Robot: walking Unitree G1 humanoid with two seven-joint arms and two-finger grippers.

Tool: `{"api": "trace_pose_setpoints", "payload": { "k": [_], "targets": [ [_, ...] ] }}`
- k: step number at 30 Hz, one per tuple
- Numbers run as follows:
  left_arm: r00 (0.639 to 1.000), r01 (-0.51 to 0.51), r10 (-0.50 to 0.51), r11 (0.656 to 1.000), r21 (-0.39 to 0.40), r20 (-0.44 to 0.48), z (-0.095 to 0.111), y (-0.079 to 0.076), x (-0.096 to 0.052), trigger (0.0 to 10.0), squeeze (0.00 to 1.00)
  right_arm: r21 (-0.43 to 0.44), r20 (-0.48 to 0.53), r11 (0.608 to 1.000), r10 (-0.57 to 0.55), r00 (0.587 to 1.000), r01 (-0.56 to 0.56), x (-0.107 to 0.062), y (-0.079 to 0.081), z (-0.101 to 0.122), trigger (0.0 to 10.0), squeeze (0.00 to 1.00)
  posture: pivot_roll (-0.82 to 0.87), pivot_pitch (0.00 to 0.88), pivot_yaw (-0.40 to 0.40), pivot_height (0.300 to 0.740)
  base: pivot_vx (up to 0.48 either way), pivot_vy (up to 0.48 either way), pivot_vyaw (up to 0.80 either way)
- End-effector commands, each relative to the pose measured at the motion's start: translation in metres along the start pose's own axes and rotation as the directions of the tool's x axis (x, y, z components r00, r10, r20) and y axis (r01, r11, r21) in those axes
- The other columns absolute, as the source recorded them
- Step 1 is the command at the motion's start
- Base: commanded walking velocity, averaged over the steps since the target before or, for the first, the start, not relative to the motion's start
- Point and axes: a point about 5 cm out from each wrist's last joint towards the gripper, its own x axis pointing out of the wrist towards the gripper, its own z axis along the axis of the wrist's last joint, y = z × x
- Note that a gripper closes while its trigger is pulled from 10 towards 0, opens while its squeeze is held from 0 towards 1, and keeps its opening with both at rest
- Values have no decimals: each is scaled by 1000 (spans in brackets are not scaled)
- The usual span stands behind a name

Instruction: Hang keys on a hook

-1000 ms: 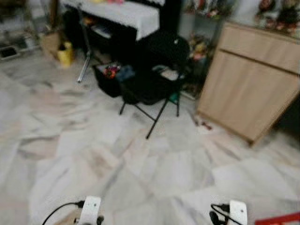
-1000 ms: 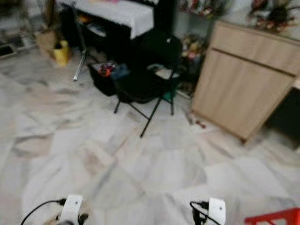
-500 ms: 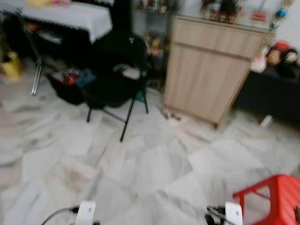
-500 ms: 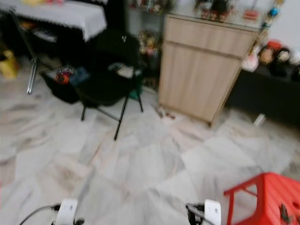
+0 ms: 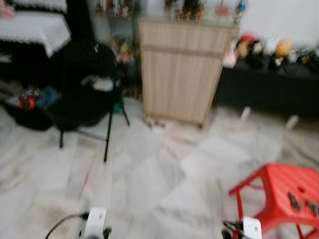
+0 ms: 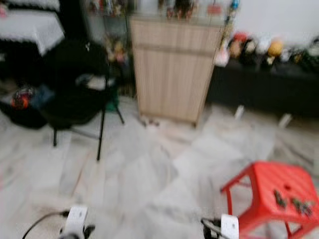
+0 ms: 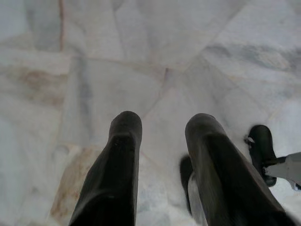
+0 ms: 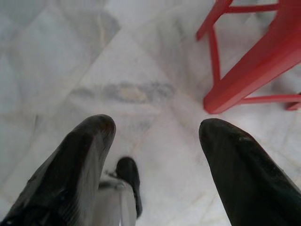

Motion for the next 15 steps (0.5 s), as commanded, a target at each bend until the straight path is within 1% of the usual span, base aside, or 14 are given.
{"api": "trace_pose_setpoints", "payload": {
  "k": [1, 7, 11, 15],
  "targets": [
    [1000, 0, 0, 1000, 15, -26, -5, 1, -1, 10000, 0, -1, -9, 1000, 3, 1000, -3, 0, 1, -3, 10000, 0, 14, 0, -17, 740, 0, 0, -744],
    [1000, 5, -5, 1000, 16, -26, -5, 0, -1, 10000, 0, -3, -10, 1000, 2, 1000, -2, -1, 1, -3, 10000, 0, 13, 0, -16, 740, 0, 0, -744],
    [1000, 6, -5, 1000, 15, -26, -6, 0, -1, 10000, 0, 13, 1, 1000, -4, 1000, 4, -1, 1, -3, 10000, 0, 13, 0, -18, 740, 0, 0, 0],
    [1000, 7, -7, 1000, 14, -28, -6, -1, -1, 10000, 0, 4, 3, 1000, -4, 1000, 4, -1, 0, -3, 10000, 0, 13, 0, -18, 740, 0, 0, 0]
  ]
}}
